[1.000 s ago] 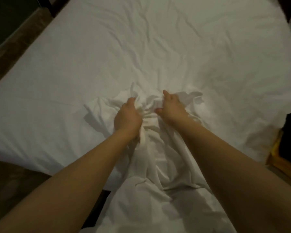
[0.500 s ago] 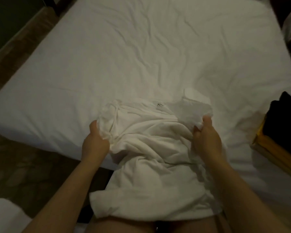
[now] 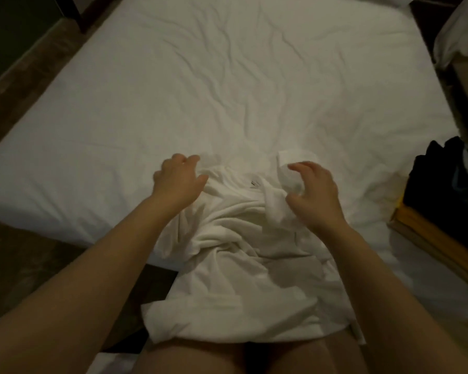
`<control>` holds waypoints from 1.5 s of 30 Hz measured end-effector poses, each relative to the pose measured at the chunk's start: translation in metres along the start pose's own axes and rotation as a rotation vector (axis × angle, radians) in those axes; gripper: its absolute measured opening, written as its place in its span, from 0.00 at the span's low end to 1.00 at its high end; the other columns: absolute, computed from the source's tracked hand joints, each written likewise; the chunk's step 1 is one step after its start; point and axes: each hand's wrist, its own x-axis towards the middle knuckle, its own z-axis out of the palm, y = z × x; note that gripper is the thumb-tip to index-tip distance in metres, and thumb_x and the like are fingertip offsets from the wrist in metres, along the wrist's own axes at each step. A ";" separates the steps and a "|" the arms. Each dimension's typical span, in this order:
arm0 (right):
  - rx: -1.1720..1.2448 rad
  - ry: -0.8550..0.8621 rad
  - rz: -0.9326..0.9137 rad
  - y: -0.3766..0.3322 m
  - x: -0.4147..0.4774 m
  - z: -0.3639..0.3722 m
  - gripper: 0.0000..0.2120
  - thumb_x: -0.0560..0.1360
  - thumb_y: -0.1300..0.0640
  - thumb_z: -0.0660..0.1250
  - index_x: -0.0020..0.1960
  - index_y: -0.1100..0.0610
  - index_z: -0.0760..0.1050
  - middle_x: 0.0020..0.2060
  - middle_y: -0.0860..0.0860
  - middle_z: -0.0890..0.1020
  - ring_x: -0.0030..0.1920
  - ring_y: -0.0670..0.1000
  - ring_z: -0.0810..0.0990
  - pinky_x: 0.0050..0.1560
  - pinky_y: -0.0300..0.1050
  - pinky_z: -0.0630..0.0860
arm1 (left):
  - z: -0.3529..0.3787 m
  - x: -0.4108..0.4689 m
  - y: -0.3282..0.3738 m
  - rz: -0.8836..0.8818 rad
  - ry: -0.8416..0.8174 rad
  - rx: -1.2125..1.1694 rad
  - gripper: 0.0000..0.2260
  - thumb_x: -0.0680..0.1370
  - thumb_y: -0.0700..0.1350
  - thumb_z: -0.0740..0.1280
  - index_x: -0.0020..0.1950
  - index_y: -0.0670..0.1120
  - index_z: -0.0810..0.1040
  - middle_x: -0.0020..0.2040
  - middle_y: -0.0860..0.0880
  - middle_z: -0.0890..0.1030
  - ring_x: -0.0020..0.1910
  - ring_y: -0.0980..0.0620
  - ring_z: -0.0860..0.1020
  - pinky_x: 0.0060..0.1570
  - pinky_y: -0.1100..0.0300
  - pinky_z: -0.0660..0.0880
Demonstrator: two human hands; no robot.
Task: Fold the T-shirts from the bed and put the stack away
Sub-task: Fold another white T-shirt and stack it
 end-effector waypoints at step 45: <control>0.095 0.507 -0.420 -0.138 -0.166 -0.406 0.23 0.65 0.49 0.76 0.53 0.52 0.69 0.42 0.45 0.73 0.42 0.43 0.72 0.45 0.40 0.70 | -0.435 -0.224 0.105 0.647 0.899 -0.522 0.08 0.79 0.49 0.62 0.46 0.47 0.78 0.38 0.54 0.74 0.39 0.53 0.72 0.41 0.58 0.68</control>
